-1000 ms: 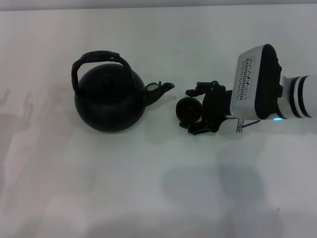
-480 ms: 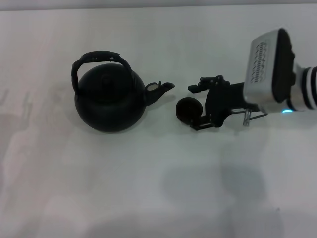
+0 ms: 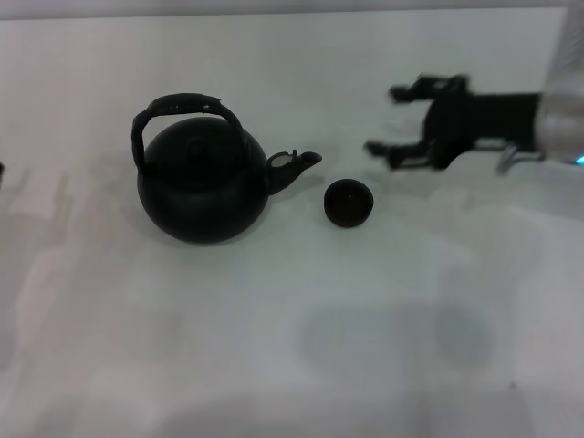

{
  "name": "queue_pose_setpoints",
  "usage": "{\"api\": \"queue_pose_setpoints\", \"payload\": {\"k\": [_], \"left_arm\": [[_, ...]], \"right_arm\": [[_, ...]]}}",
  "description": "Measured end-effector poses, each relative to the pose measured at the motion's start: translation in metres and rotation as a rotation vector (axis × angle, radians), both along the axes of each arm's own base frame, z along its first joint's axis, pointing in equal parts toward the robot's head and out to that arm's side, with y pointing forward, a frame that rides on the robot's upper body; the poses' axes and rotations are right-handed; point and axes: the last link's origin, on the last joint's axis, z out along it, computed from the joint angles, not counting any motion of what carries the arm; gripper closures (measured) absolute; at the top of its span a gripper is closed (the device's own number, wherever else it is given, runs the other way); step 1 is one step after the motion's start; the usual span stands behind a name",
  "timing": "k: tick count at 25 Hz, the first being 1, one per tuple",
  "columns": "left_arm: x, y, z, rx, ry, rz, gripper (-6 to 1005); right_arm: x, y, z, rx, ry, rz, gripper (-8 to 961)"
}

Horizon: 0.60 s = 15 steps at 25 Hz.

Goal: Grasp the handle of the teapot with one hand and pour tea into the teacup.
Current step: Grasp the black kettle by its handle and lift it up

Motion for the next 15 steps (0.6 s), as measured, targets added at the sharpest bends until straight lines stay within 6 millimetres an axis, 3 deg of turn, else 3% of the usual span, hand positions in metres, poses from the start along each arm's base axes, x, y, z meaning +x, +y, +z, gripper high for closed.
{"api": "queue_pose_setpoints", "payload": {"k": [8, 15], "left_arm": [[0.014, -0.006, -0.014, -0.091, 0.002, -0.096, 535], [0.03, 0.006, -0.032, -0.24, -0.034, -0.179, 540]], "right_arm": [[0.035, -0.001, 0.058, 0.214, 0.173, -0.113, 97], [0.055, -0.007, 0.064, 0.252, 0.203, -0.169, 98]]}}
